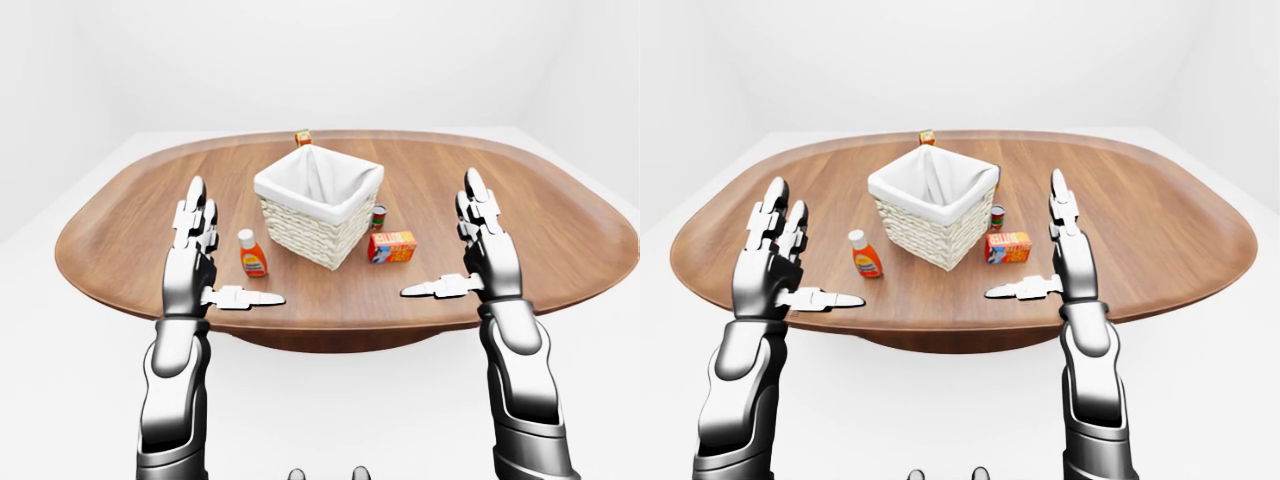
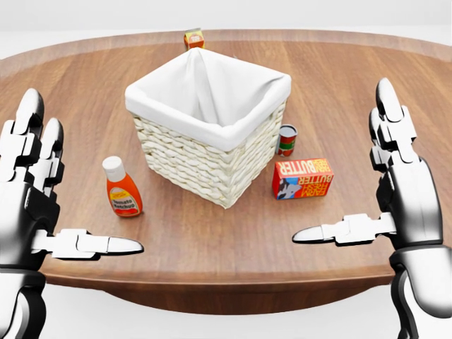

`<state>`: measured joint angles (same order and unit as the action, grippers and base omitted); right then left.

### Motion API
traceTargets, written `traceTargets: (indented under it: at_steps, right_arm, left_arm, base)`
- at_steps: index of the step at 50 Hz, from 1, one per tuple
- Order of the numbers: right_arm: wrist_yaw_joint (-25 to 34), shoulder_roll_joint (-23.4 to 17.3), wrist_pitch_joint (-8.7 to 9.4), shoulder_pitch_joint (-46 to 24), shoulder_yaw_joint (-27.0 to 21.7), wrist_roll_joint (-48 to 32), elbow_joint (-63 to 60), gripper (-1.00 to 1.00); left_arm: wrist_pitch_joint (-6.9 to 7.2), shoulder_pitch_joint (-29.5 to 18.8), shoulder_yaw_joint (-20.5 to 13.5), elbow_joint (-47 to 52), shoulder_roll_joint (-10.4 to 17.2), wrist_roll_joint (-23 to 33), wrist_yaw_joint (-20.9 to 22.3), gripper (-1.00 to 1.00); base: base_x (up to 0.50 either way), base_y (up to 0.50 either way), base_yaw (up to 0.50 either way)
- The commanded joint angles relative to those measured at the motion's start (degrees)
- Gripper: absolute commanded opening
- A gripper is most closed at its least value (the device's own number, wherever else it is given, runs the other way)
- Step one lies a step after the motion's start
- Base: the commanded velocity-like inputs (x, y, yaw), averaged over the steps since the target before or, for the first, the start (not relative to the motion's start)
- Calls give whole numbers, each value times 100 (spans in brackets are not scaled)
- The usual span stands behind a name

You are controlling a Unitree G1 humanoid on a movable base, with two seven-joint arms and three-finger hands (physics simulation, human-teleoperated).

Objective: Pick up the butter and put it in the basket.

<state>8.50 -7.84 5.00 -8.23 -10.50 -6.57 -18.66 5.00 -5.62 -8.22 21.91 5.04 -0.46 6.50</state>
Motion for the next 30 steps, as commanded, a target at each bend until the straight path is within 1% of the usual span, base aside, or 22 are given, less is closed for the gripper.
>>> traceTargets:
  at_steps: [1, 30]
  right_arm:
    - [35, -17, 0, -14, -27, 38, -24, 100]
    - [82, 13, 0, 62, 17, -45, -2, 100]
  left_arm:
    - [0, 19, -13, 69, -2, 1, 6, 100]
    - [0, 80, 18, 37, -37, 2, 7, 100]
  base:
    - [34, 0, 0]
    - [34, 0, 0]
